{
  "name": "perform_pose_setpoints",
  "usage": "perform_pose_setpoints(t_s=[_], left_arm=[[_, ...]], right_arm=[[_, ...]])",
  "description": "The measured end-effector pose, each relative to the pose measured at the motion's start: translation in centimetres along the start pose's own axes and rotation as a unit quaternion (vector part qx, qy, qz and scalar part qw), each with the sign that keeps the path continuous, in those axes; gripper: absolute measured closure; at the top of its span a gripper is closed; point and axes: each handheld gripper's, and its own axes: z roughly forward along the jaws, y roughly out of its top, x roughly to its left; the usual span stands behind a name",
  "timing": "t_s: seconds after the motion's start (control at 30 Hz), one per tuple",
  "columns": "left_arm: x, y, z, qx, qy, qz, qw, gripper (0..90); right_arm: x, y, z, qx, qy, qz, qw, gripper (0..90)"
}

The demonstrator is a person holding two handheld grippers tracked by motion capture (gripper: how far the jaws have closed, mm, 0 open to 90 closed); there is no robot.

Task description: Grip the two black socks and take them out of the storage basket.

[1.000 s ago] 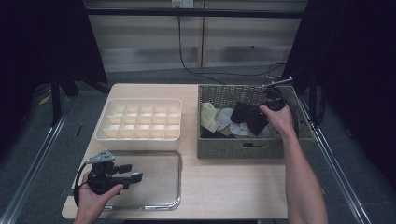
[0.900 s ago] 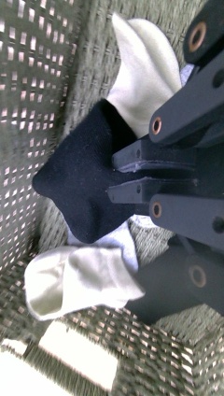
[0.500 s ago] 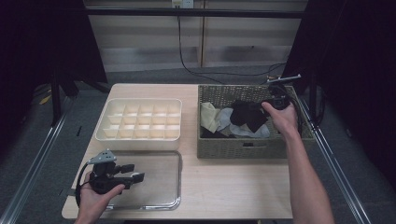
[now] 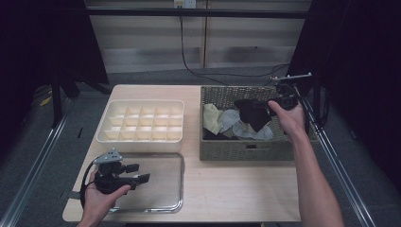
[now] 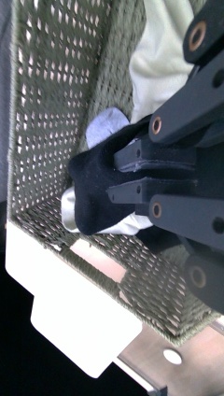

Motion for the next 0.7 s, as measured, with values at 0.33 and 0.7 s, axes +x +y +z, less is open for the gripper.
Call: perform_pose_setpoints(t_s=[0.33,0.7], left_arm=[[-0.8,1.2,1.0,0.016,-0.003,0.022,0.9996,36.9],[-1.0,3.2,2.4,0.003,-0.023,0.019,0.9995,35.7]], right_arm=[[0.0,0.0,-0.8,-0.011,0.009,0.006,0.9999,85.3],[1.2,0.0,-2.3,-0.021,0.018,-0.011,0.9996,85.3]])
